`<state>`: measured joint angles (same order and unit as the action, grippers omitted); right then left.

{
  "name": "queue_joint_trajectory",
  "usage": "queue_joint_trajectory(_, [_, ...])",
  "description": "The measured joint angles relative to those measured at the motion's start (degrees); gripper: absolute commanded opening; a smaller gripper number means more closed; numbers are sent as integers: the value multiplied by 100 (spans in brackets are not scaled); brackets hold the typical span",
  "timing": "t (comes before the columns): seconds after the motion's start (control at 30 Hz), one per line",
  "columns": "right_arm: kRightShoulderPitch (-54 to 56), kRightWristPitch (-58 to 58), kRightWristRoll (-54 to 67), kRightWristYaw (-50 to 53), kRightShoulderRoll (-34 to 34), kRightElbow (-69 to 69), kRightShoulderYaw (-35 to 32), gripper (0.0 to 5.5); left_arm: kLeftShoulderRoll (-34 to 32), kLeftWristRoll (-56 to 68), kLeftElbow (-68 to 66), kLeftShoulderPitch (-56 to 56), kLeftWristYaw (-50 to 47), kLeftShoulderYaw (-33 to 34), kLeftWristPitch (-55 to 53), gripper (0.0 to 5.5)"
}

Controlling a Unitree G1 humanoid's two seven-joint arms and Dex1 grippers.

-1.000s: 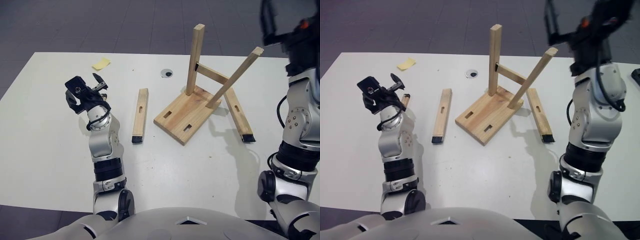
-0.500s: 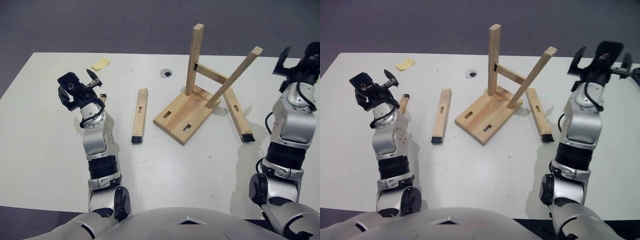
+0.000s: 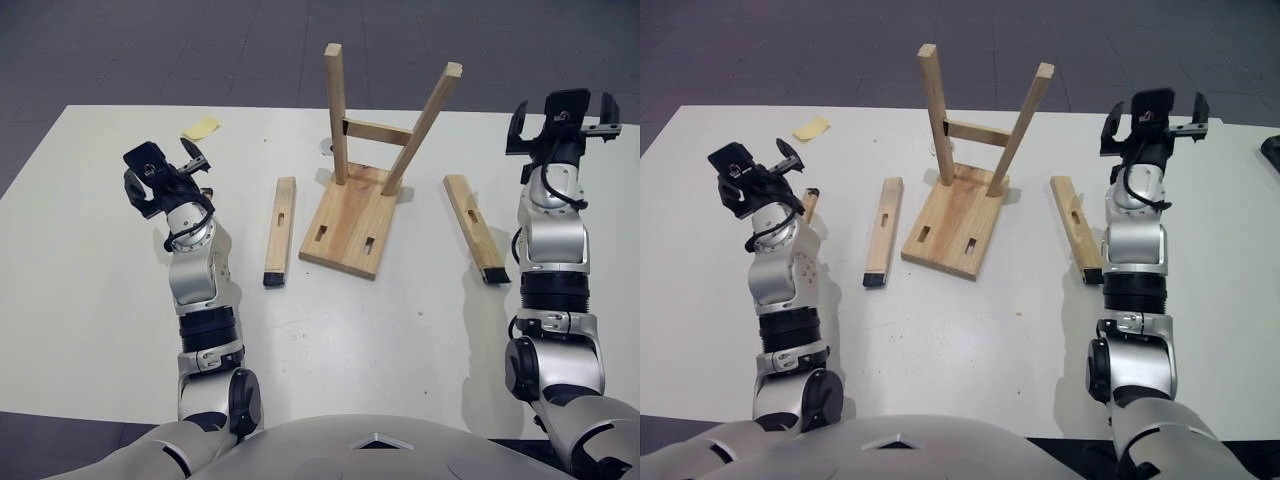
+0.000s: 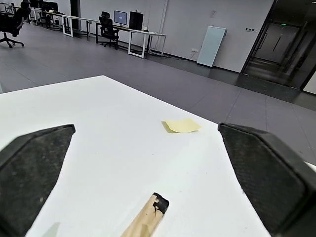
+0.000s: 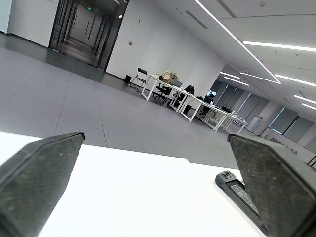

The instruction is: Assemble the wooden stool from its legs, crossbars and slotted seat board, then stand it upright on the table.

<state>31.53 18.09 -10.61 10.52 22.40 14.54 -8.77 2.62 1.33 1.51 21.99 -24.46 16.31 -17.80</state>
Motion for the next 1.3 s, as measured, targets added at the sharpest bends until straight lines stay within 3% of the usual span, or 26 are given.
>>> queue_joint_trajectory(0.33, [914, -544, -181, 1, -598, 931, 775, 539, -268, -15, -192, -7, 271, -55, -282, 540])
queue_joint_trajectory(0.57, [439, -373, -175, 391, -388, 426, 199, 539, -716, -120, -500, -190, 896, -336, -609, 540])
queue_joint_trajectory(0.83, [-770, 305, -131, 241, -27, -1092, -454, 539, -1731, 2, -1351, -308, 2318, -515, -1005, 540])
queue_joint_trajectory(1.07, [-1160, 597, -73, 80, -280, -1690, -394, 539, -2605, -53, -2283, 5, 3579, -873, -894, 540])
queue_joint_trajectory(1.3, [-1300, 714, 116, 67, -738, -2283, -408, 539, -3045, 131, -3084, 626, 4696, -1028, -1429, 540])
